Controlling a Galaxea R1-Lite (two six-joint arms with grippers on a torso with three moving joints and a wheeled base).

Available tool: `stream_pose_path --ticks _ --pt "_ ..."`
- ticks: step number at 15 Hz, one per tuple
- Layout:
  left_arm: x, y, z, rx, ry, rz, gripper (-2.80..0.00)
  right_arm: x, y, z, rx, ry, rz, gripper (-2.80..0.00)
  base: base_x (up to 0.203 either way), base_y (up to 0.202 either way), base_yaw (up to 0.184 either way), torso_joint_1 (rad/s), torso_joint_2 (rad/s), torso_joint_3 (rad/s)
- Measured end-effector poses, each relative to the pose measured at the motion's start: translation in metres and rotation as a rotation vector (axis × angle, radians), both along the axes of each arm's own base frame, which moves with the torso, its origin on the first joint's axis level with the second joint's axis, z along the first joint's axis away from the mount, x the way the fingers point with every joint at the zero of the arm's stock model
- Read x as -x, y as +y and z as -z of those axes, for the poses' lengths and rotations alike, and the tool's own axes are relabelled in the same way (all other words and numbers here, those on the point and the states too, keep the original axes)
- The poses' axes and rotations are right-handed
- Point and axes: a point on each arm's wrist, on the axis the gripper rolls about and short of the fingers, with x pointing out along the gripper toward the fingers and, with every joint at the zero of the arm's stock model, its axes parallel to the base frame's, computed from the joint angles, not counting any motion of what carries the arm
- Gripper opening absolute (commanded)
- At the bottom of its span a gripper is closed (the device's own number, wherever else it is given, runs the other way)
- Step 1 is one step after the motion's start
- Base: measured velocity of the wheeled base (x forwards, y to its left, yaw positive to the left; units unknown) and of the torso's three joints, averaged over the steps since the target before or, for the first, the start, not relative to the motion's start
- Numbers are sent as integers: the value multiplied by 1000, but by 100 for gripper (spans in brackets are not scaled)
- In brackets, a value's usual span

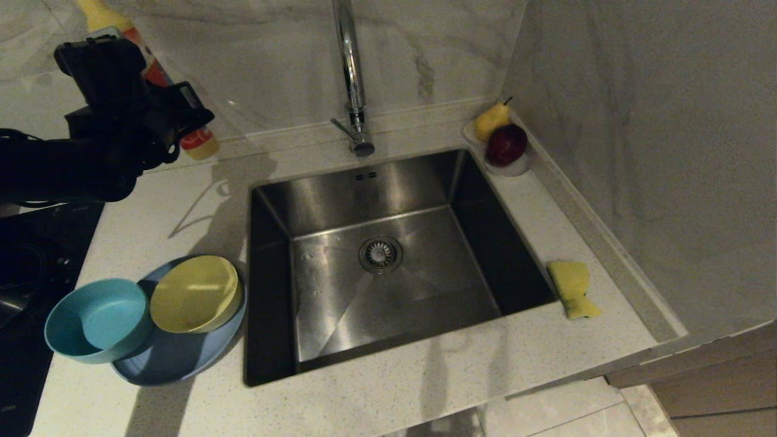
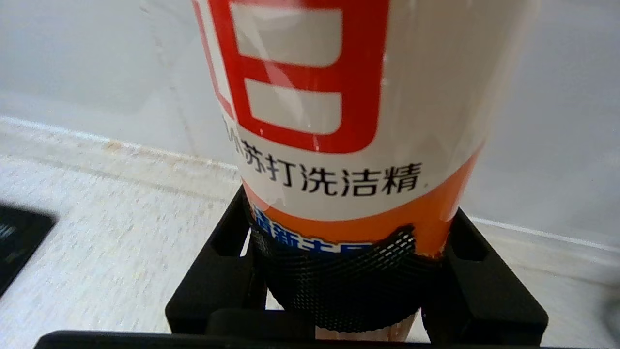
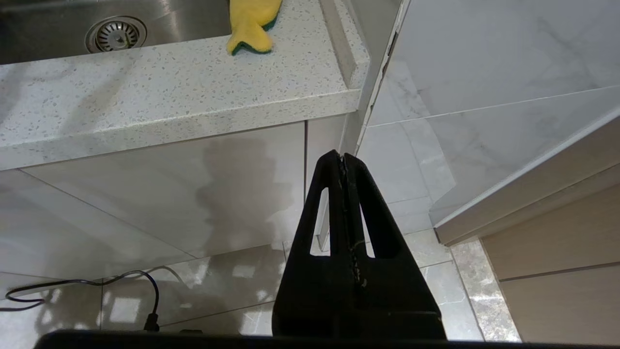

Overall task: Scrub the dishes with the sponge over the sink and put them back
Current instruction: Place the dish soap on the table

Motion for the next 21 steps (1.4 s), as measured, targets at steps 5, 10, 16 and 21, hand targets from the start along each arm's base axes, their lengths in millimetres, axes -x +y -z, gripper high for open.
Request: stream_pose_path --ticks 5,10,16,21 --pt "-36 17 30 -116 -53 -8 -280 0 0 0 0 0 0 -280 0 0 0 0 0 0" --pt "-56 32 54 -192 -94 -35 -280 0 0 0 0 0 0 -280 0 0 0 0 0 0" --pt "-69 40 76 -198 -149 -54 -280 0 0 0 0 0 0 -280 0 0 0 0 0 0" --pt "-79 45 85 -250 -183 -80 -280 0 0 0 0 0 0 -280 0 0 0 0 0 0"
